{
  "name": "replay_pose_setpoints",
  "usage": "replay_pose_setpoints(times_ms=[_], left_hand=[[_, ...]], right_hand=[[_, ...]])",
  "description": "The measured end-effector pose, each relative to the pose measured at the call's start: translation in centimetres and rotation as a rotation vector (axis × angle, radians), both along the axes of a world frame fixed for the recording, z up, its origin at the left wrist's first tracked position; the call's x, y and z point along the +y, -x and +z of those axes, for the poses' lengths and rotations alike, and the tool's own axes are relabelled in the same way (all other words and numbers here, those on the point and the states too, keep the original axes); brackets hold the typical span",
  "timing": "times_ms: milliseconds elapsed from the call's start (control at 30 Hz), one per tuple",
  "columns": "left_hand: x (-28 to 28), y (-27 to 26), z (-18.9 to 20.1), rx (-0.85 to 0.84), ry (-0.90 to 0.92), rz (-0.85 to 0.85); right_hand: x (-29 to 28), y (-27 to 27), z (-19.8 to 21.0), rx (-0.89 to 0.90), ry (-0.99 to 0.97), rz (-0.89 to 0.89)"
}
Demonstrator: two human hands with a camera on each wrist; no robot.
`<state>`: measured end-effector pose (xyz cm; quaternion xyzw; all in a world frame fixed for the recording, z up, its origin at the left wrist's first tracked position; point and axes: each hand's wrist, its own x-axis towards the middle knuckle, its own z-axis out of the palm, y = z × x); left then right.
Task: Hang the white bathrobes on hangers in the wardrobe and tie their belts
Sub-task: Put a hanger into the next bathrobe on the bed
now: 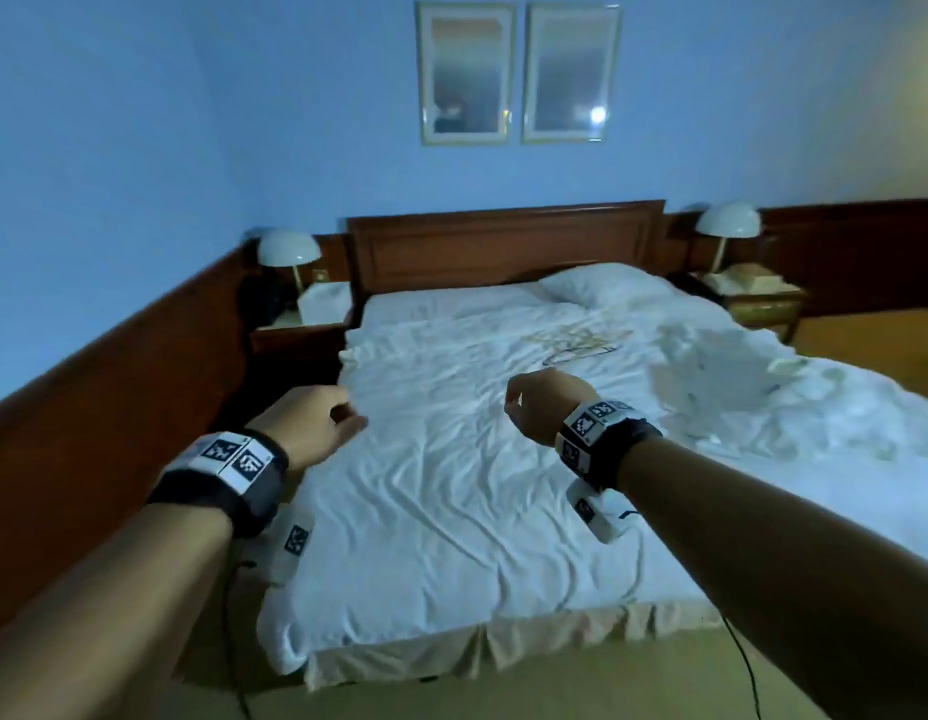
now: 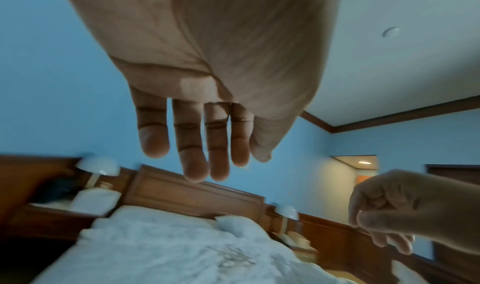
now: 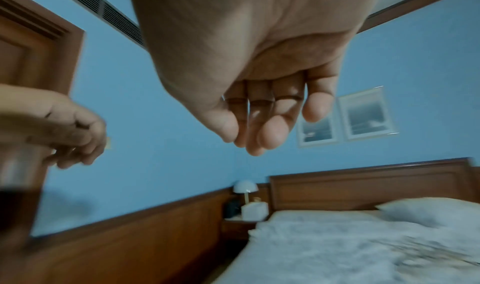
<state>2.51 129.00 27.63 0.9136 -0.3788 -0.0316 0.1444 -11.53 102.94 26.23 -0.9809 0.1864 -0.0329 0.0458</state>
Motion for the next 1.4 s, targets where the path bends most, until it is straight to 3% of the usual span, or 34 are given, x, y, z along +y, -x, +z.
replay_pose_setpoints(times_ms=[100,233,500,733,1000,1400], left_hand=[[-14.7,2.0,-2.6,0.088,0.013,-0.183],[-31.0,5.6,-5.4,0.124,-0.129,-0.432],[-54.8,9.7,-11.1,0.067,-0.299,-0.702],[-74.1,6.9,-15.9,-0.016,-0.401,-0.744],[-91.8,3.7,-19.0,-0.101,-0.557,-0.81],[-111.7,0.8,-28.7,0.103,-0.566,-0.644]], right_hand=[[-10.0,5.6,-3.2,0.138,0.106,-0.12],[-19.9,12.0,-6.3,0.267,0.22,-0.22],[-36.2,19.9,-11.7,0.335,0.055,-0.586],[-52.8,18.2,-14.0,0.348,-0.028,-0.777],[-68.4,15.1,-17.6,0.322,-0.142,-0.808],[-95.5,13.7,-28.6,0.342,-0.337,-0.729]])
